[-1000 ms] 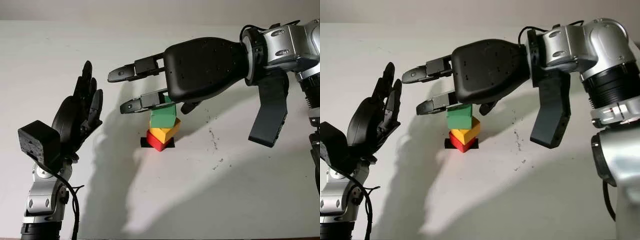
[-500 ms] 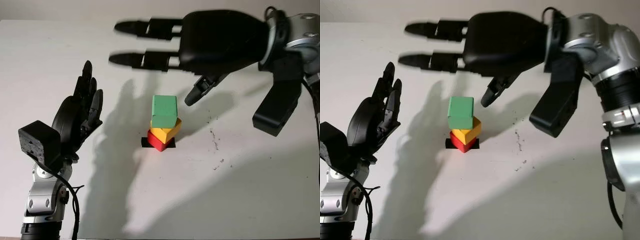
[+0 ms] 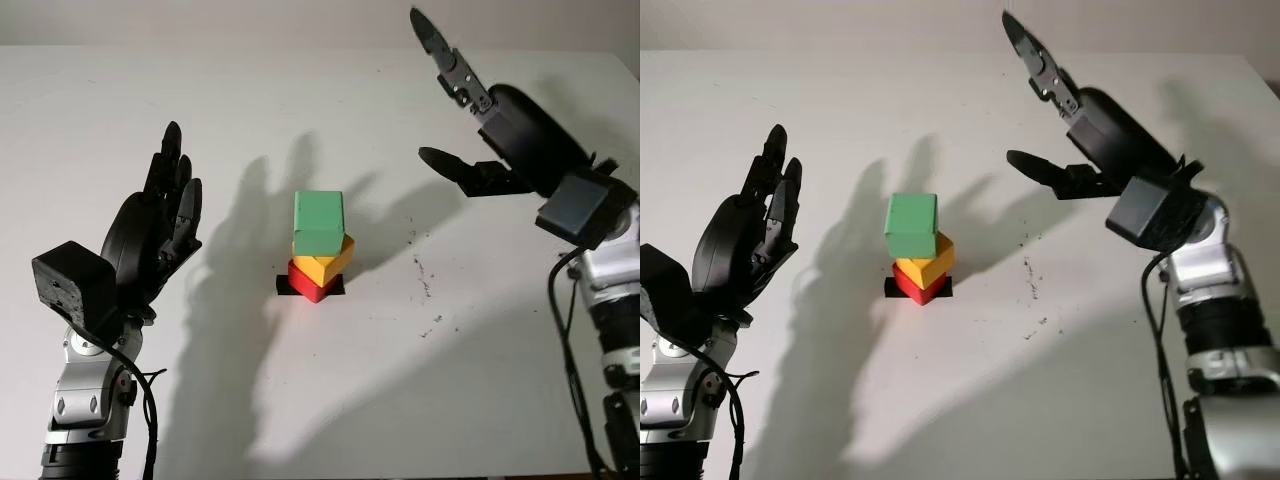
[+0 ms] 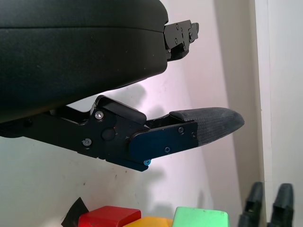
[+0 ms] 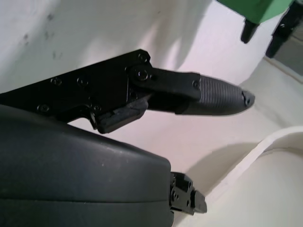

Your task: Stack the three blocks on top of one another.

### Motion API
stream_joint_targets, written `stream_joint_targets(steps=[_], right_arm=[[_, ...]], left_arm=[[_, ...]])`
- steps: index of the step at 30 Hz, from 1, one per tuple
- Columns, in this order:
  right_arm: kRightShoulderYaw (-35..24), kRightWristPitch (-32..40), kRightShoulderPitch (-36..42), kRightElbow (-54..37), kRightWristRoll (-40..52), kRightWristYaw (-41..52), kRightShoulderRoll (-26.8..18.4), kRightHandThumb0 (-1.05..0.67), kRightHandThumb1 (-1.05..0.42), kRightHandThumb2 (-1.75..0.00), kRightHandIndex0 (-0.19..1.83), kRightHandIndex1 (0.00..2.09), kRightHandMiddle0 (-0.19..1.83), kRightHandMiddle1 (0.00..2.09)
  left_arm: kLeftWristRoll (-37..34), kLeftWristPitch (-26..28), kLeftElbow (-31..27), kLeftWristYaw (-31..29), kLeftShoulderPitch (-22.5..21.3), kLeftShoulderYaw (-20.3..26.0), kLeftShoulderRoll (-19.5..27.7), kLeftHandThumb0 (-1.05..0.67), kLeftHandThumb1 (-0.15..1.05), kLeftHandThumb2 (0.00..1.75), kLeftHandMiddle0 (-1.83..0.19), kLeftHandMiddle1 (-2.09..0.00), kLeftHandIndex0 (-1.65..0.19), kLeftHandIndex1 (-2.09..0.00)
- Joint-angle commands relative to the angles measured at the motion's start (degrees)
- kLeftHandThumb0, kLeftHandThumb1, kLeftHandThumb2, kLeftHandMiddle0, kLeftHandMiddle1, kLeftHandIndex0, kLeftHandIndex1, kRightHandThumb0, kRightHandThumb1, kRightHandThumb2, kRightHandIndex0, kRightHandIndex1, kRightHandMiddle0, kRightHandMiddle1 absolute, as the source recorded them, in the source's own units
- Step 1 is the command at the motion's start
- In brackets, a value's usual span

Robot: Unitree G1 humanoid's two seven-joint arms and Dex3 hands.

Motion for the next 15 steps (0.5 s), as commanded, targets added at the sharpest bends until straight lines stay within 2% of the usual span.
stream_joint_targets(steps=[1,4,8,11,15], right_arm=[[-1.65,5.79,3.03,-5.24,1.68,-1.85,2.73,-0.81,-1.05,-0.73,-0.19,0.00,-0.19,0.00],[-3.46,15.07,6.32,-11.32,5.97,-4.59,8.22,-0.80,-1.05,-0.73,-0.19,0.00,-0.19,0.00],[-5.51,21.16,8.48,-14.80,9.45,-10.07,15.66,-0.77,-1.05,-0.74,-0.19,0.00,-0.19,0.00],[-6.57,22.65,8.99,-15.02,10.29,-12.97,19.36,-0.75,-1.05,-0.75,-0.19,0.00,-0.19,0.00],[-7.72,24.53,8.86,-15.27,11.05,-14.10,21.19,-0.76,-1.05,-0.77,-0.19,0.00,-0.19,0.00]], left_arm=[[-0.26,-0.63,0.81,-0.24,-0.34,0.48,0.42,-0.81,1.05,0.63,0.19,0.00,0.19,0.00],[-0.38,-0.88,1.53,-0.56,-0.60,0.58,0.43,-0.81,1.05,0.63,0.19,0.00,0.19,0.00],[-0.57,-1.09,2.63,-0.94,-0.80,0.56,0.12,-0.81,1.05,0.64,0.19,0.00,0.19,0.00],[-0.51,-2.27,3.79,-1.09,-0.90,0.40,-0.21,-0.81,1.05,0.64,0.19,0.00,0.19,0.00],[-0.26,-3.98,5.21,-1.06,-1.11,0.20,-0.50,-0.83,1.05,0.64,0.19,0.00,0.19,0.00]])
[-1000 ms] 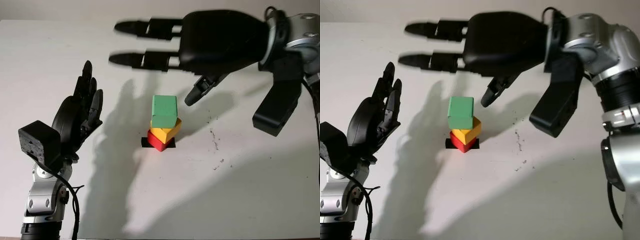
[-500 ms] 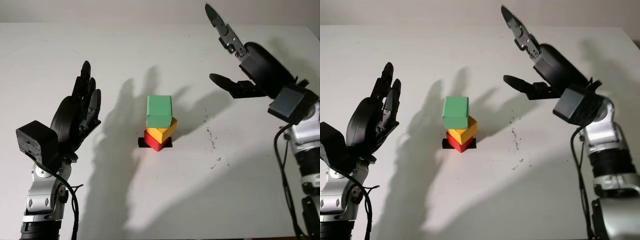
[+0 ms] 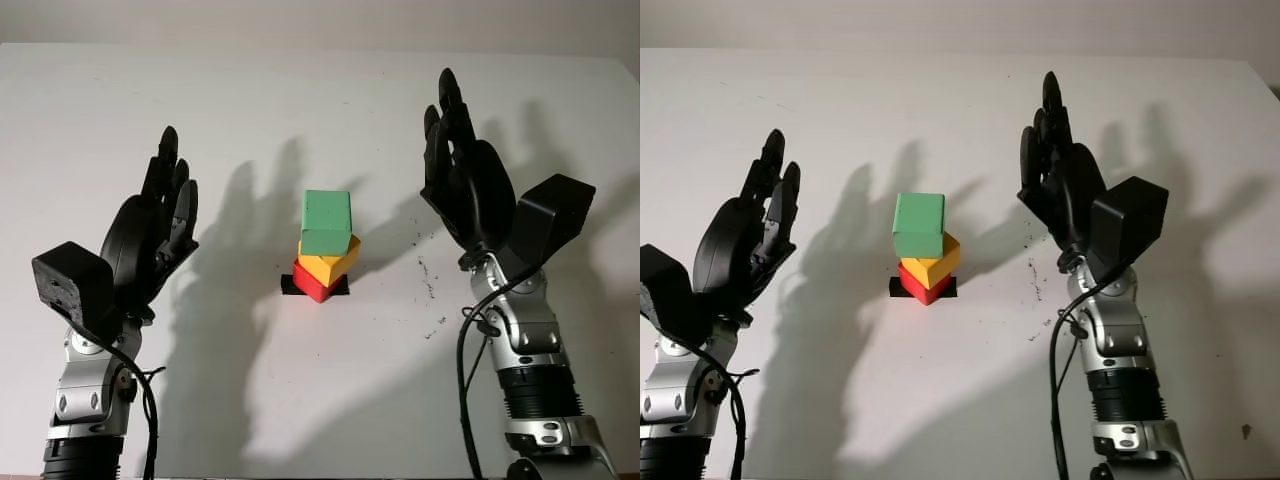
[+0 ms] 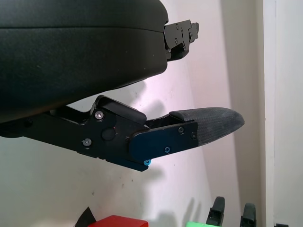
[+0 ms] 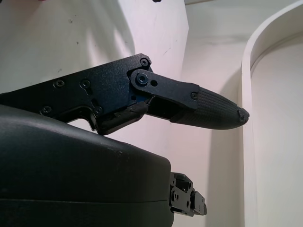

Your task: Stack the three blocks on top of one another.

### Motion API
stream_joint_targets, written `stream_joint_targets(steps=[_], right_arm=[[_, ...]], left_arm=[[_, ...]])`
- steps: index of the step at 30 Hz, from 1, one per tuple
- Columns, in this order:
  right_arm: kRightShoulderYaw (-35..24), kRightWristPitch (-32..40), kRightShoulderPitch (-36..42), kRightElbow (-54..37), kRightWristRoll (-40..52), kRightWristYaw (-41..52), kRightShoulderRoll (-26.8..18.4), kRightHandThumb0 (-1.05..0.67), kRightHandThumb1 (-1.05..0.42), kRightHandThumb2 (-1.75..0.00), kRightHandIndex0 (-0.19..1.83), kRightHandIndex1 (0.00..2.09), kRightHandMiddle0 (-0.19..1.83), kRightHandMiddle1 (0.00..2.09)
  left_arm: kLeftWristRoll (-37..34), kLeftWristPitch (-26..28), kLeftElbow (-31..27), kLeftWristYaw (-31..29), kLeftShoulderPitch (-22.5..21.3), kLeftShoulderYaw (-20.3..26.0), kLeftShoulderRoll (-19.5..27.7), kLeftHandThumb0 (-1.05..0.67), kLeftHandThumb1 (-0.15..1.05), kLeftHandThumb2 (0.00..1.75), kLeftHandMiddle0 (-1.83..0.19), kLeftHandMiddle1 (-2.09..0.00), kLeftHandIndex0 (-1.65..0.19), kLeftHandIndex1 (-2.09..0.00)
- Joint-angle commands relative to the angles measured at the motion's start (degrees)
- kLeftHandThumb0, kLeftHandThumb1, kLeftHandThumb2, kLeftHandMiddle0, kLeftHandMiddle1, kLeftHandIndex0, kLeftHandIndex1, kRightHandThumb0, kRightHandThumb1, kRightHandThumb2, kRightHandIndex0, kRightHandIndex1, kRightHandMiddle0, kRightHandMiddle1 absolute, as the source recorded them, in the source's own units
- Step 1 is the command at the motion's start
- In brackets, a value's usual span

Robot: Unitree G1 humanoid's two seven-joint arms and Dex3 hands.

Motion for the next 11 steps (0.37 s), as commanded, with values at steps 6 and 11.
stream_joint_targets(steps=[6,11], right_arm=[[-1.18,0.76,1.23,-1.54,-0.99,-0.88,0.43,-0.77,-1.05,-0.78,-0.19,0.00,-0.19,0.00],[-0.80,0.27,1.93,-1.80,-2.60,-1.31,0.36,-0.76,-1.05,-0.77,-0.19,0.00,-0.19,0.00]], left_arm=[[-0.30,-1.07,0.81,0.96,-0.58,-0.11,-1.26,-0.82,1.05,0.63,0.19,0.00,0.19,0.00],[-0.54,-1.38,0.51,1.56,-0.46,0.30,-1.71,-0.83,1.05,0.63,0.19,0.00,0.19,0.00]])
